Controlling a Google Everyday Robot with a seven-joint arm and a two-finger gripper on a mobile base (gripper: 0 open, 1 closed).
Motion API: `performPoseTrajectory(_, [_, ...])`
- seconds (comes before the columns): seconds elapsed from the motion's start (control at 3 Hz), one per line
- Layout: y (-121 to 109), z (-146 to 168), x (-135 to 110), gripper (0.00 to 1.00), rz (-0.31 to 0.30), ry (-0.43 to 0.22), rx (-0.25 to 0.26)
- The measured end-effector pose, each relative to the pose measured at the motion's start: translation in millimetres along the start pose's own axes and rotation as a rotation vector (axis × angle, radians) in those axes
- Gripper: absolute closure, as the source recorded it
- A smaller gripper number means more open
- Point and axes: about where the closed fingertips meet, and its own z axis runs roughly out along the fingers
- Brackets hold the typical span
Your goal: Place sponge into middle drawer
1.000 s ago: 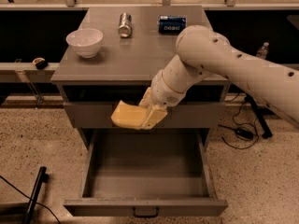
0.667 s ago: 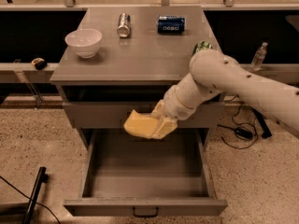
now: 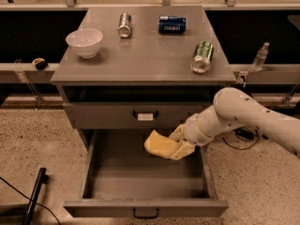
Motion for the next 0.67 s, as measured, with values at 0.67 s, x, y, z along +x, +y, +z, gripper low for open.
performPoseTrajectory(0.67, [0.6,14.5,0.0,1.00,-0.023,0.008,-0.031])
